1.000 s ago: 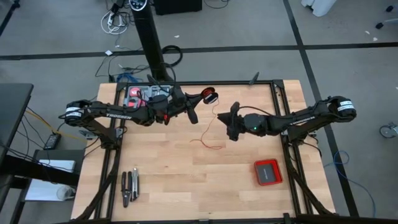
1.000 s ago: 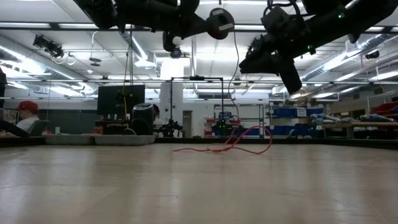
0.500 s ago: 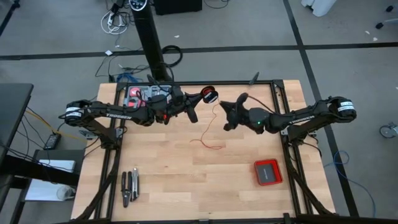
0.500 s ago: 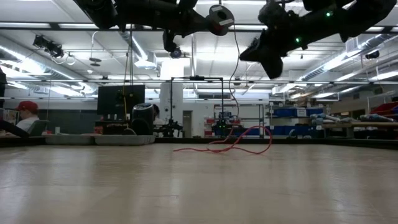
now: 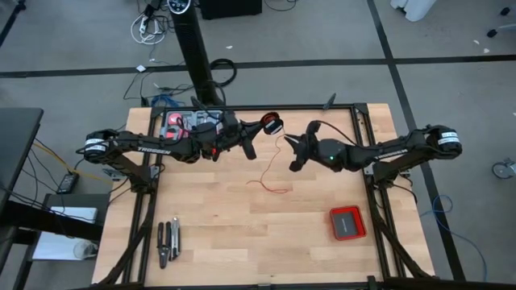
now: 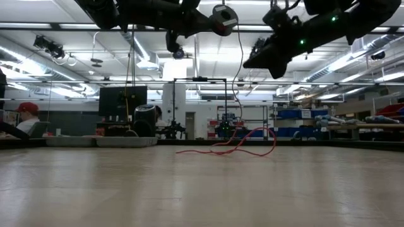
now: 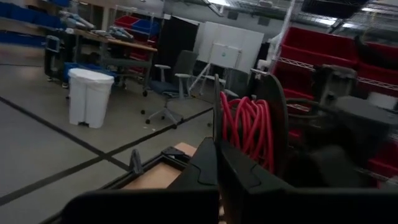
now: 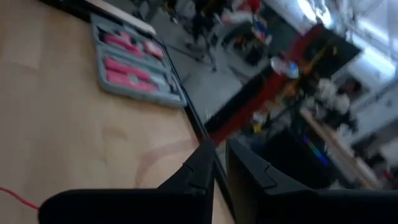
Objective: Coil cords
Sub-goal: Coil the red wire onto the spool
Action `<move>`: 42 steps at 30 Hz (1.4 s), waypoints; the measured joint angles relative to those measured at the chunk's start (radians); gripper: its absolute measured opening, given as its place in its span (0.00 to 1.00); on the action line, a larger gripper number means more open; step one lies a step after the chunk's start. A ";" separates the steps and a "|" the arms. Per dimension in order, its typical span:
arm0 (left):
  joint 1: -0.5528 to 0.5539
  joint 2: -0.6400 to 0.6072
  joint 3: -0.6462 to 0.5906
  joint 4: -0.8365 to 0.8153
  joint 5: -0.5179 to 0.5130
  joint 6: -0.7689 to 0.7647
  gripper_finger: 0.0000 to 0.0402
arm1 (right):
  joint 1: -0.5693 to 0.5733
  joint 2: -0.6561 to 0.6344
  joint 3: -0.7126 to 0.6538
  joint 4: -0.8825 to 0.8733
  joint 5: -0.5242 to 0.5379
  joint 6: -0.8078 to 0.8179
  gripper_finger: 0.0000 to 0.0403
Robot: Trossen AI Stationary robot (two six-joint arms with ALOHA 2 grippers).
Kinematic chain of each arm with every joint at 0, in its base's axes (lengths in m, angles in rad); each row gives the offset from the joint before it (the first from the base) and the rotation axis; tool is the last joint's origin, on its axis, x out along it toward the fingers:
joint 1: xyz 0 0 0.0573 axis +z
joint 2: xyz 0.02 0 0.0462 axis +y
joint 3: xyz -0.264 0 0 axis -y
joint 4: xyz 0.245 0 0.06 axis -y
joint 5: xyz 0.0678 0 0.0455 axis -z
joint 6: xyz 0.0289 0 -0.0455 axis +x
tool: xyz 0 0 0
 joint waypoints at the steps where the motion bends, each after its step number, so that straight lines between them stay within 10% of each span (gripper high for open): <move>1: 0.000 0.000 0.000 0.000 0.012 0.003 0.00 | -0.012 0.000 0.000 -0.016 -0.002 0.023 0.09; 9: 0.000 0.000 0.000 0.005 0.063 0.063 0.00 | -0.112 0.000 0.016 -0.110 -0.264 0.204 0.09; 21: 0.000 0.000 -0.006 0.023 0.076 0.159 0.00 | -0.115 -0.012 0.186 -0.431 -0.335 0.239 0.09; 42: 0.000 0.000 -0.032 0.080 0.016 0.055 0.00 | 0.027 -0.084 0.324 -0.718 -0.125 0.179 0.18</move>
